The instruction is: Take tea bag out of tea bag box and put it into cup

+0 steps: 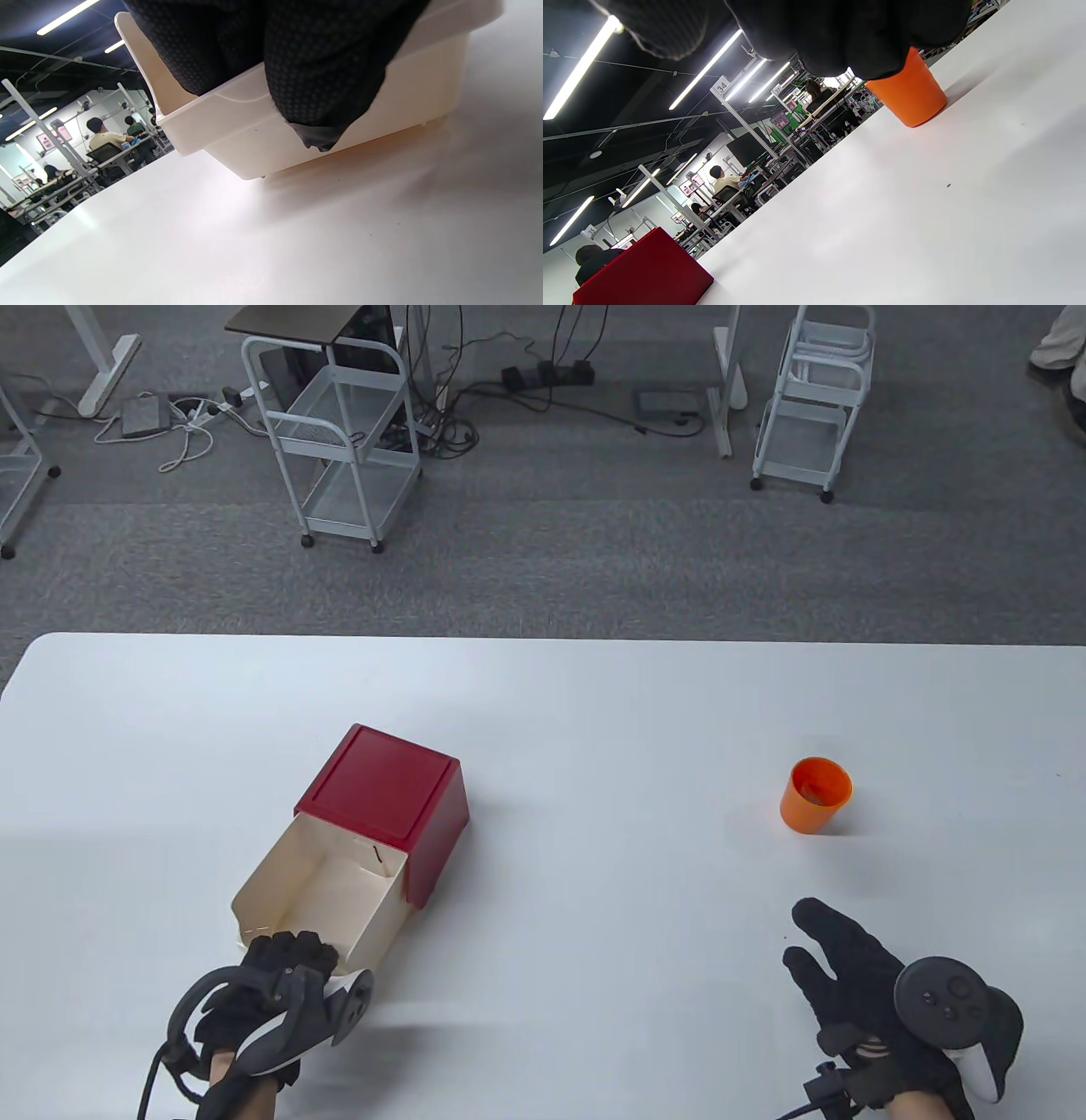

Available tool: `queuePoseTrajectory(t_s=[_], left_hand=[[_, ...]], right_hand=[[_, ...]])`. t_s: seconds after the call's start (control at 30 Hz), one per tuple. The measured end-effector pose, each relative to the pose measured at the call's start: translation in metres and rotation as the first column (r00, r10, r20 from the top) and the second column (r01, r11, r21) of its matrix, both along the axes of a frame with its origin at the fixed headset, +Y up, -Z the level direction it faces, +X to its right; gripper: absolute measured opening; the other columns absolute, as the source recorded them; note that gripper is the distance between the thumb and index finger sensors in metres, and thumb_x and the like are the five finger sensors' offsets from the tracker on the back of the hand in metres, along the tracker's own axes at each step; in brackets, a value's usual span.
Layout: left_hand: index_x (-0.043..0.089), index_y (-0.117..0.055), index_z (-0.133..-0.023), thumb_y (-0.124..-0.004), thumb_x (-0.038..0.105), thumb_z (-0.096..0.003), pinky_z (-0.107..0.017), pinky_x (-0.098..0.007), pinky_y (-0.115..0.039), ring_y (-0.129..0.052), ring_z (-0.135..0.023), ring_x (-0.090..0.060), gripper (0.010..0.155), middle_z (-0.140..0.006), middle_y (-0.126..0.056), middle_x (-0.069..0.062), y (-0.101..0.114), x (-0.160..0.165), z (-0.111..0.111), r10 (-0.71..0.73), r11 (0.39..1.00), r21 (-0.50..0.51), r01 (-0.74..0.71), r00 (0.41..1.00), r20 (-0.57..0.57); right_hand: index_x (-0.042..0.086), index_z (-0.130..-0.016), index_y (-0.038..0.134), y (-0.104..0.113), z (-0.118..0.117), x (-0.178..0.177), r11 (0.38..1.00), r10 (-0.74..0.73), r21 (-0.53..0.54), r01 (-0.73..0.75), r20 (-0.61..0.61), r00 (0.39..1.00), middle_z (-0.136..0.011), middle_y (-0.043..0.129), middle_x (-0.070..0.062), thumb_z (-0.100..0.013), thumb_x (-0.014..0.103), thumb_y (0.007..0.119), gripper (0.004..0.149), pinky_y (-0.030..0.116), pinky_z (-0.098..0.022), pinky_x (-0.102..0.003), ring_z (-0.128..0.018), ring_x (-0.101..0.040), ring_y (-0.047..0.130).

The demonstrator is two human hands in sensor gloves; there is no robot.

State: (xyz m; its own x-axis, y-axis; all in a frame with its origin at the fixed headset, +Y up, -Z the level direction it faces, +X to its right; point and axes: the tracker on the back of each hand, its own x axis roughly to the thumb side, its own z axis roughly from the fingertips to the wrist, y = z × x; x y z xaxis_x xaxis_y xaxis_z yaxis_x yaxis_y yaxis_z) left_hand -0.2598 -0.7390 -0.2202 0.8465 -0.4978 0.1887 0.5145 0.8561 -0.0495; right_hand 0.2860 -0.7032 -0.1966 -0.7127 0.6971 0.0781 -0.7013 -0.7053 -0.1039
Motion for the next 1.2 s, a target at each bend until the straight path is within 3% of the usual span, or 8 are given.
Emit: queuePoseTrajectory(t_s=[0.33, 1.2], left_hand=[[0.045, -0.088, -0.084, -0.092, 0.032, -0.0350, -0.067, -0.029, -0.083, -0.097, -0.088, -0.009, 0.051, -0.098, -0.094, 0.016, -0.002, -0.001, 0.000, 0.052, 0.996, 0.067, -0.052, 0.999, 0.013], [0.045, -0.083, -0.089, -0.088, 0.027, -0.0397, -0.071, -0.029, -0.078, -0.092, -0.095, -0.010, 0.053, -0.104, -0.087, 0.016, -0.011, 0.015, -0.032, 0.034, 0.999, 0.016, -0.034, 0.998, -0.048]], right_hand=[[0.019, -0.097, 0.065, 0.000, 0.000, 0.000, 1.000, 0.003, -0.003, -0.003, 0.002, 1.000, -0.101, 0.071, -0.018, -0.045, 0.051, 0.074, 0.061, 0.064, -0.064, -0.057, -0.084, -0.048, 0.075], [0.018, -0.097, 0.065, 0.000, -0.002, 0.000, 1.000, 0.006, -0.010, -0.006, 0.002, 1.000, -0.101, 0.070, -0.018, -0.046, 0.050, 0.074, 0.061, 0.063, -0.065, -0.057, -0.084, -0.048, 0.074]])
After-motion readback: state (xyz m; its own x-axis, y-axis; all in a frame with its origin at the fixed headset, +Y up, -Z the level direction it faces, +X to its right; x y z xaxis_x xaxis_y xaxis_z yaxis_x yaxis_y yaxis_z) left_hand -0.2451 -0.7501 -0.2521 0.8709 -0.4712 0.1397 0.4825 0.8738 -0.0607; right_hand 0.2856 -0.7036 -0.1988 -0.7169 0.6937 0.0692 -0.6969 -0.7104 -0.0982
